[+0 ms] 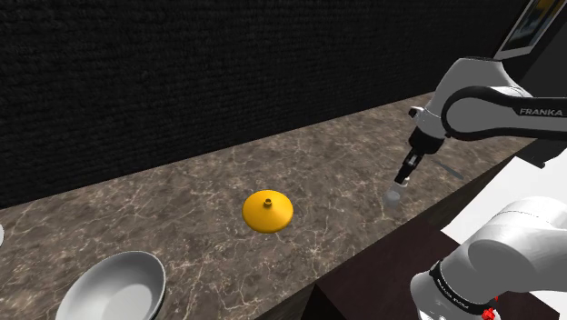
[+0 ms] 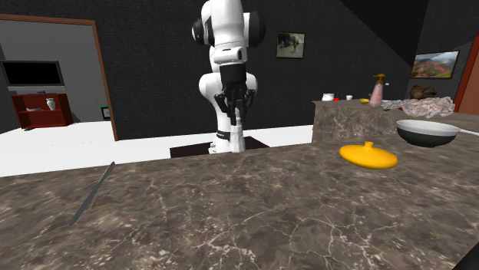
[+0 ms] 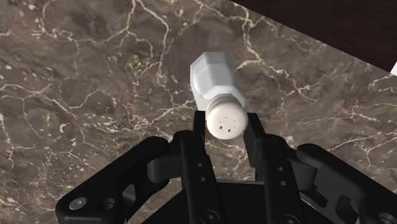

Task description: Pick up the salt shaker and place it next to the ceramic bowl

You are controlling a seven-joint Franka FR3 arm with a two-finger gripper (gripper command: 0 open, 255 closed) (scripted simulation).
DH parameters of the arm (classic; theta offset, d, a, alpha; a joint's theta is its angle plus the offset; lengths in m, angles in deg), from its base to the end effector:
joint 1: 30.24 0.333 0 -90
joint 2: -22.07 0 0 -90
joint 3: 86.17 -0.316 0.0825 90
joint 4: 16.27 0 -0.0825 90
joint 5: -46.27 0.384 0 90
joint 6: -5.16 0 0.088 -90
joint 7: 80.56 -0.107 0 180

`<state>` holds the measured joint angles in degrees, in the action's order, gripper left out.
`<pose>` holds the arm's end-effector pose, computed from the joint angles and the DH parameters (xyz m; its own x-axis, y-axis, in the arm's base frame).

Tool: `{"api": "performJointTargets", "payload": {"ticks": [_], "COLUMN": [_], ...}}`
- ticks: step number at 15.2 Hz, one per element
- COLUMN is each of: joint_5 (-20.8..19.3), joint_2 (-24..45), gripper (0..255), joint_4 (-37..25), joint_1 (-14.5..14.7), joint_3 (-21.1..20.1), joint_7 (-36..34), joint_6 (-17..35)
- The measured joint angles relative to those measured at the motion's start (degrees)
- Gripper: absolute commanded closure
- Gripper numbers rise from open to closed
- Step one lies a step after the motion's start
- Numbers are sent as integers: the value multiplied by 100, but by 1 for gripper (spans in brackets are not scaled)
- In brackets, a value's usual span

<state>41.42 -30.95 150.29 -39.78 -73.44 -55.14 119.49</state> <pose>0.2551 -0.0975 0.4004 0.9836 0.1734 0.0486 0.1771 -0.9803 -0.0871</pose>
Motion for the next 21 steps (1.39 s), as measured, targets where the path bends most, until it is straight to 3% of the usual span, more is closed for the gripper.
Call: {"api": "performJointTargets", "payload": {"ticks": [21], "joint_5": [207], "joint_2": [-175], "gripper": [255], "joint_4": [-1537], "joint_1": [120], "joint_3": [-235], "joint_7": [-123], "joint_6": [-1700]}}
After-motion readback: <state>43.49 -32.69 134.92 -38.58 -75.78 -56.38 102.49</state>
